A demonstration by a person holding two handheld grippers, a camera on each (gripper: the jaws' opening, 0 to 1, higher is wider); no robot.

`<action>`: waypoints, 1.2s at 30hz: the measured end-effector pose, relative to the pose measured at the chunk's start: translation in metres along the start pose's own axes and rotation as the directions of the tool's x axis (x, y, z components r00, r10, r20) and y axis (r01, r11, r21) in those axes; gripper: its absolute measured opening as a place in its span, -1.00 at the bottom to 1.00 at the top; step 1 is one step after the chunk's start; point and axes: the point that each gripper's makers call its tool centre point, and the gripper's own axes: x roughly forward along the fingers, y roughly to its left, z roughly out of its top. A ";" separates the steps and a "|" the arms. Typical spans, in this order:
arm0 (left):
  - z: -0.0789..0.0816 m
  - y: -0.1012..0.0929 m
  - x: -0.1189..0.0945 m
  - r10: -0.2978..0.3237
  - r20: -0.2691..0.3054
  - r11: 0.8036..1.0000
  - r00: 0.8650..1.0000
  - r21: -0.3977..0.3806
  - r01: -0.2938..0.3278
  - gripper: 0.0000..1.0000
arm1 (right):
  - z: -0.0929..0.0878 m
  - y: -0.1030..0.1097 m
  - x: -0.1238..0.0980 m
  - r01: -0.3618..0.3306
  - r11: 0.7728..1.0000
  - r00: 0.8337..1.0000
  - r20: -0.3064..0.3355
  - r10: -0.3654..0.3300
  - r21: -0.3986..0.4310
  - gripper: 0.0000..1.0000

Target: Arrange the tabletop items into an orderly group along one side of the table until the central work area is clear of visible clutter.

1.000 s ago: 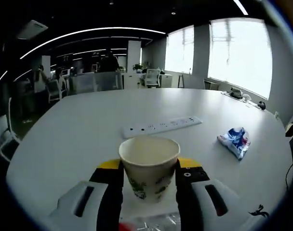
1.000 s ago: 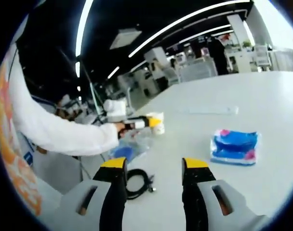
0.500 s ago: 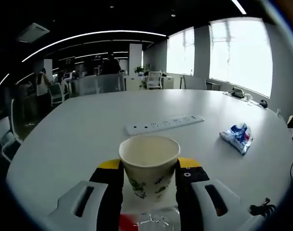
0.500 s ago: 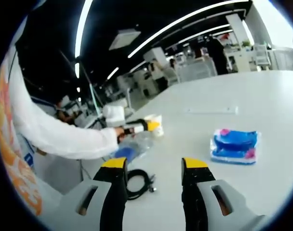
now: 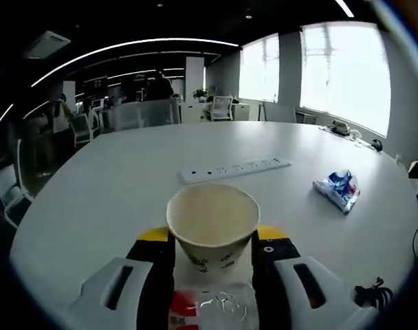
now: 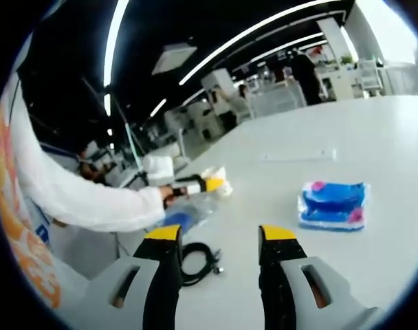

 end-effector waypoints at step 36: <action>0.001 -0.006 -0.047 0.029 -0.051 0.998 0.998 -0.053 -0.031 0.39 | -0.009 0.008 -0.011 -0.012 0.995 1.000 0.007 0.012 0.098 -0.07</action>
